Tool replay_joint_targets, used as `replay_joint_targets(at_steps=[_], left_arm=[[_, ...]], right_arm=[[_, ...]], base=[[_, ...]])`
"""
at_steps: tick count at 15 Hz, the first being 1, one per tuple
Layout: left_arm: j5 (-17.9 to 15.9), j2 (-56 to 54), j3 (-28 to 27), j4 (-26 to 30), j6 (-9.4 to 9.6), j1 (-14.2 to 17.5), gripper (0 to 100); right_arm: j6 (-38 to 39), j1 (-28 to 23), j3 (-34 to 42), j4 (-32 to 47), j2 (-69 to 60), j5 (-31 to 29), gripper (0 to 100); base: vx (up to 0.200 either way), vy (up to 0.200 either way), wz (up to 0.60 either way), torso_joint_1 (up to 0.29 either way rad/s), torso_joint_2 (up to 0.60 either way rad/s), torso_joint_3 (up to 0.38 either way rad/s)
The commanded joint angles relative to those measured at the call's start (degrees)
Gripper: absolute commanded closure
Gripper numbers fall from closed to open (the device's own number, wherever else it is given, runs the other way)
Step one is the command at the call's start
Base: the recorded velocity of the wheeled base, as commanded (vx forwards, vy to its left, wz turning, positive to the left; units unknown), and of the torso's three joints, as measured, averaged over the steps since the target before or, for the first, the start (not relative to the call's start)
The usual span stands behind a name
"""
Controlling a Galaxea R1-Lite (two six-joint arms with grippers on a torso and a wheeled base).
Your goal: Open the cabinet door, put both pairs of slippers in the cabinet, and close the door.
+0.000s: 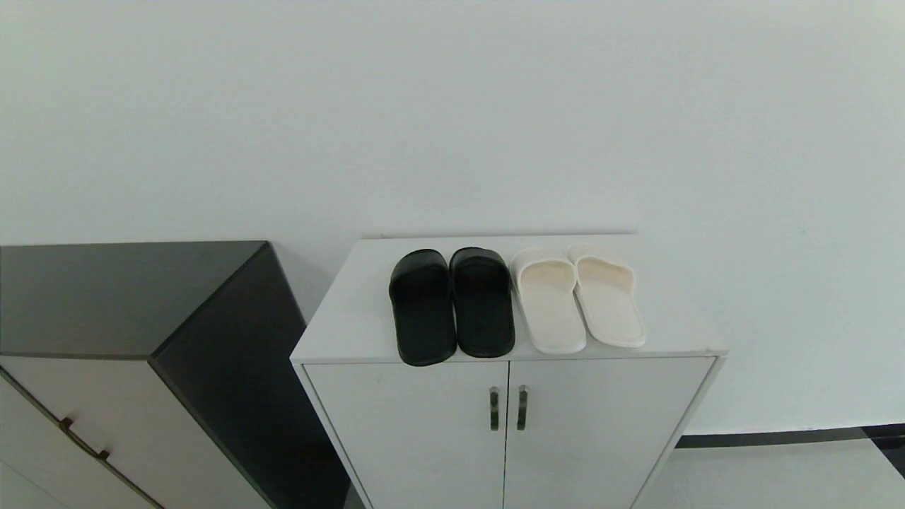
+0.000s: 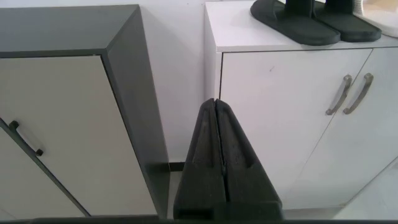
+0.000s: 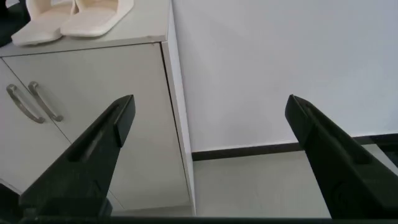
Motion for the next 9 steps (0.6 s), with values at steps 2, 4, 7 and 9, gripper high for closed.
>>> replay_joint_targets(at_steps=[2,4,7,9], left_arm=[[-0.7,0.0,0.0,0.0,0.37,0.0,100],[-1.2,0.0,0.0,0.0,1.69,0.0,100],[-1.2,0.0,0.0,0.0,1.86,0.0,100],[-1.2,0.0,0.0,0.0,1.86,0.0,100]], right_arm=[[5.0,1.2,-12.1,-1.3,4.6,1.5,0],[6.7,5.8,-16.4,6.2,12.7,9.1,0],[4.1,7.6,-15.0,2.5,27.8,15.8,0],[4.2,9.3,-15.1,-5.2,37.1,16.7,0]], base=[[0.000,0.000,0.00,0.000,0.00,0.000],[0.000,0.000,0.00,0.000,0.00,0.000],[0.000,0.000,0.00,0.000,0.00,0.000],[0.000,0.000,0.00,0.000,0.00,0.000]])
